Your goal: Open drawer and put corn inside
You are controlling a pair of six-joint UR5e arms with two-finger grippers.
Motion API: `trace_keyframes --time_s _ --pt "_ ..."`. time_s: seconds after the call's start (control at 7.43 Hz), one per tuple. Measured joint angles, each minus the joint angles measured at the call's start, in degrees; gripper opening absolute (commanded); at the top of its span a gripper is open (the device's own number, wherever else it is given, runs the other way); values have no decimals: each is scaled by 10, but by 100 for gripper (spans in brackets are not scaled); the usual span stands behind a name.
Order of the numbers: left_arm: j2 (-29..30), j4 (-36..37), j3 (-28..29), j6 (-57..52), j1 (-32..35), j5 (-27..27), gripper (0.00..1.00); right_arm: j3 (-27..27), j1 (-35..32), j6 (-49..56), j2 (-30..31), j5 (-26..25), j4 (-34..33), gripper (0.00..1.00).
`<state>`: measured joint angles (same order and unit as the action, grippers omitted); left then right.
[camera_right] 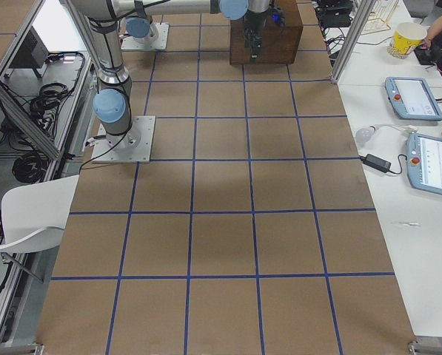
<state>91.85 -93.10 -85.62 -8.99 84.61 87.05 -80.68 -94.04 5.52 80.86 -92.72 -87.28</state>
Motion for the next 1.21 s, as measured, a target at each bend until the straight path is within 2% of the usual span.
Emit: trace_keyframes --time_s 1.21 --pt "10 12 5 8 31 24 100 0 0 0 0 0 0 100"
